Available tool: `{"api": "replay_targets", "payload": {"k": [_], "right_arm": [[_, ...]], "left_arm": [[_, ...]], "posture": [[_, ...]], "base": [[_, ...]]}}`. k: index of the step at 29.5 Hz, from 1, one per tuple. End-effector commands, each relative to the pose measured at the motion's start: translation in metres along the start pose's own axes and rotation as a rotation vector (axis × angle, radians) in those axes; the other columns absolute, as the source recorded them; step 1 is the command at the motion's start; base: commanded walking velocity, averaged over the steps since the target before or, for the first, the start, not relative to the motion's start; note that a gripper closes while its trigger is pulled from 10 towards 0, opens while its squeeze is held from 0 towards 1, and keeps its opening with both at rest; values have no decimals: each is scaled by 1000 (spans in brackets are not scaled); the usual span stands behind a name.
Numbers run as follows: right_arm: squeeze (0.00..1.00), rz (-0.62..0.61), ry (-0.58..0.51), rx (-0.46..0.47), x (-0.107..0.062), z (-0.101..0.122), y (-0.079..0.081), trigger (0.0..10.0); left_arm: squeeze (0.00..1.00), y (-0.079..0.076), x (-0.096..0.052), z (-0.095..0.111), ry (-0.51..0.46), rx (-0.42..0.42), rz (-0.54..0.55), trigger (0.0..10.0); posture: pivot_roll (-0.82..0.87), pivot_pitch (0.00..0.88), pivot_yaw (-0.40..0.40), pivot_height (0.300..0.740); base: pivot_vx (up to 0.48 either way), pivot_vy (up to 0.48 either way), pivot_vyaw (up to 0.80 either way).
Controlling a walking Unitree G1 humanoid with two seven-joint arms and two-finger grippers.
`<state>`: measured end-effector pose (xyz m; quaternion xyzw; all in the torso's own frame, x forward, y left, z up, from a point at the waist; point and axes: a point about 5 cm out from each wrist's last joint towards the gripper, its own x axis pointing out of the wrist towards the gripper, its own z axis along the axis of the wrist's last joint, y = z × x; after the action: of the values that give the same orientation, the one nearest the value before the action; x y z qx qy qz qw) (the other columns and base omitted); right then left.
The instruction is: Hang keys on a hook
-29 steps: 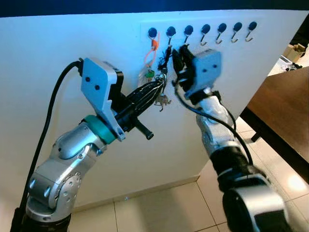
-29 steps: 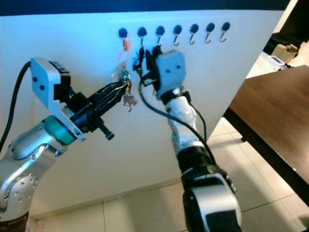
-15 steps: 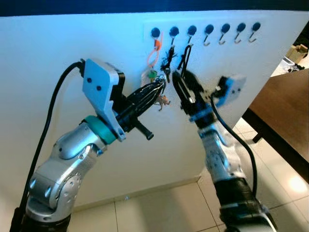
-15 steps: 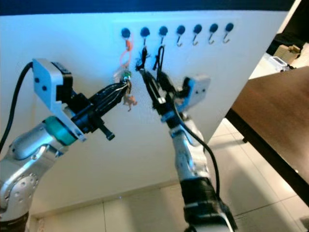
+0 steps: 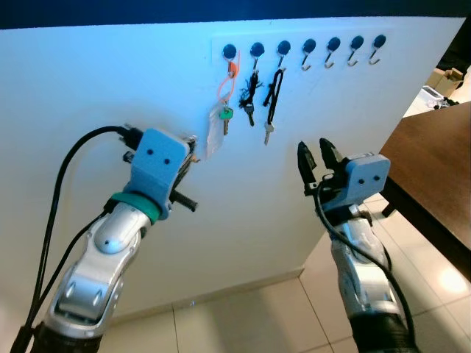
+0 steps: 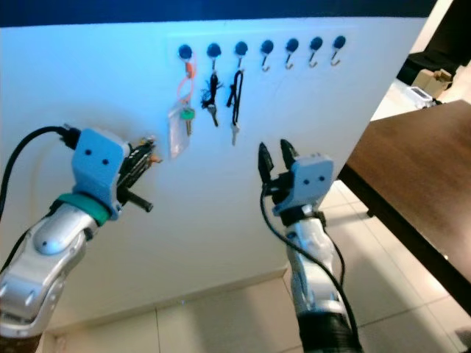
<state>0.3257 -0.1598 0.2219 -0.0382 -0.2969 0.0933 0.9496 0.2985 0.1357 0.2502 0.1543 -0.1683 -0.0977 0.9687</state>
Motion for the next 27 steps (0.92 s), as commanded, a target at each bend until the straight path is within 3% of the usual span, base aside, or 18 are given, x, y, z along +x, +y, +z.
{"api": "replay_targets", "payload": {"k": [1,17,27], "right_arm": [[0,5,45,9,-9,-3,1,10000],[0,9,56,-2,-2,-9,9,10000],[0,9,85,-2,-4,-9,11,10000]], "left_arm": [[0,5,-4,-9,34,4,64,10000],[0,-2,-2,-12,6,-14,108,10000],[0,0,-3,-14,14,-10,128,10000]], "posture": [[44,62,38,740],[50,29,20,740],[55,32,23,740]], "base": [[0,0,0],[0,0,0],[-375,0,0]]}}
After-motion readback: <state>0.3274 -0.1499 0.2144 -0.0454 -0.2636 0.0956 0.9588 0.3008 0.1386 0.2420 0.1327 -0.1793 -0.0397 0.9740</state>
